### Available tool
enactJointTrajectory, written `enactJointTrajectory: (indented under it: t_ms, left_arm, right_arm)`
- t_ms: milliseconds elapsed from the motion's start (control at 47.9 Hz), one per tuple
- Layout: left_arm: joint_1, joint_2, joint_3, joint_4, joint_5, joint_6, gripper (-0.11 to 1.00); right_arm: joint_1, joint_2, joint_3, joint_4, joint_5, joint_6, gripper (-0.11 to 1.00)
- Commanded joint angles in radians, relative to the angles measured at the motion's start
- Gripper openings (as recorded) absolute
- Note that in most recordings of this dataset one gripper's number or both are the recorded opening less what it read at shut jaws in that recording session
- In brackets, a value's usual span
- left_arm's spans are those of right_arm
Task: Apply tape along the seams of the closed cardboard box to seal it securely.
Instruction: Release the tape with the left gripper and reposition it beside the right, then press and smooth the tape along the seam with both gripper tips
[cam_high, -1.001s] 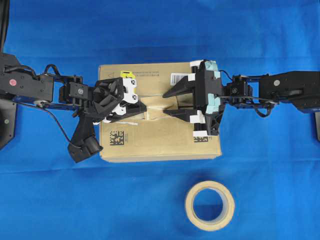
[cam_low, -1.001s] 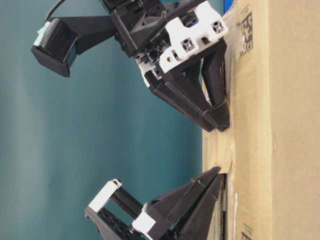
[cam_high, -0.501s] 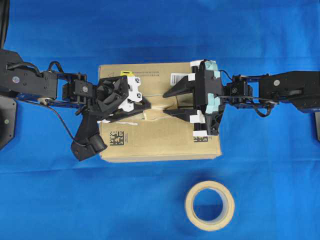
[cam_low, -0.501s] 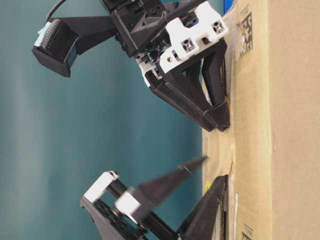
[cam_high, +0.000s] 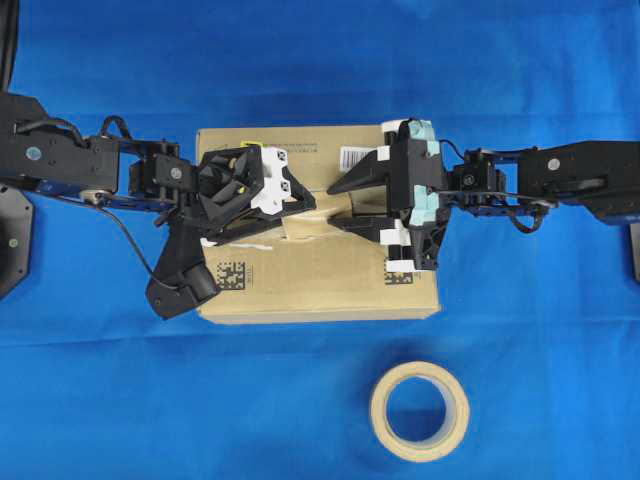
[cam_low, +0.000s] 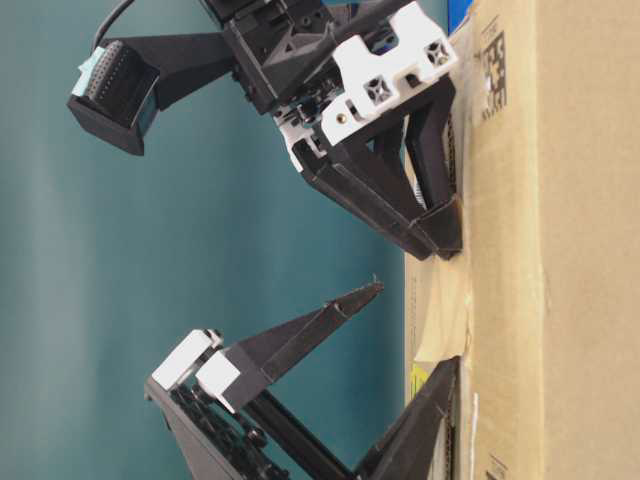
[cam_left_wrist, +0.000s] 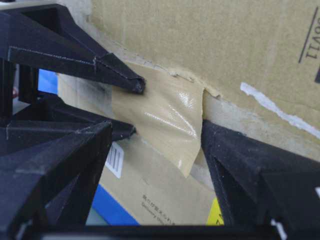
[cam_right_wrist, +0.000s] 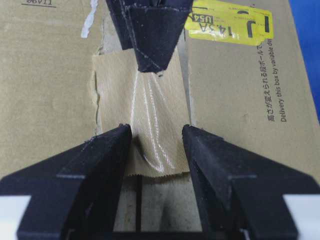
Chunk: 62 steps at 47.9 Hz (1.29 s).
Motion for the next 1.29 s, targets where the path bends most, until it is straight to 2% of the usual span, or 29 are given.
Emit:
enactJointTrajectory:
  t_ms: [0, 167, 417, 563, 709, 876, 1064, 1168, 1272]
  left_arm:
    - [0.005, -0.005, -0.028, 0.0, 0.066, -0.008, 0.71]
    - [0.005, -0.002, -0.06, 0.0, 0.124, -0.035, 0.71]
    - [0.005, -0.005, -0.077, 0.0, 0.146, -0.061, 0.71]
    - [0.005, -0.029, -0.077, -0.005, 0.104, -0.066, 0.7]
    - [0.003, -0.058, -0.049, -0.008, -0.002, -0.129, 0.7]
    - [0.005, -0.092, -0.003, -0.008, -0.141, -0.284, 0.7]
    - [0.005, -0.135, 0.046, -0.009, -0.249, -0.525, 0.65]
    - [0.005, -0.156, 0.072, -0.011, -0.281, -0.699, 0.57]
    - [0.005, -0.169, 0.091, -0.009, -0.293, -0.862, 0.37]
  right_arm:
    - [-0.006, -0.012, -0.003, 0.002, 0.02, -0.003, 0.55]
    - [-0.006, -0.014, -0.003, 0.002, 0.034, -0.003, 0.55]
    - [-0.006, -0.014, -0.002, 0.002, 0.041, -0.003, 0.55]
    - [-0.006, -0.017, 0.0, 0.0, 0.041, -0.003, 0.55]
    - [0.002, -0.046, 0.008, 0.002, 0.041, -0.003, 0.55]
    - [0.012, -0.118, 0.009, -0.002, 0.035, -0.011, 0.55]
    - [0.012, -0.186, 0.011, -0.005, -0.032, -0.014, 0.55]
    - [0.008, -0.193, 0.014, -0.006, -0.1, -0.015, 0.55]
    - [-0.006, -0.19, 0.011, -0.005, -0.144, -0.015, 0.46]
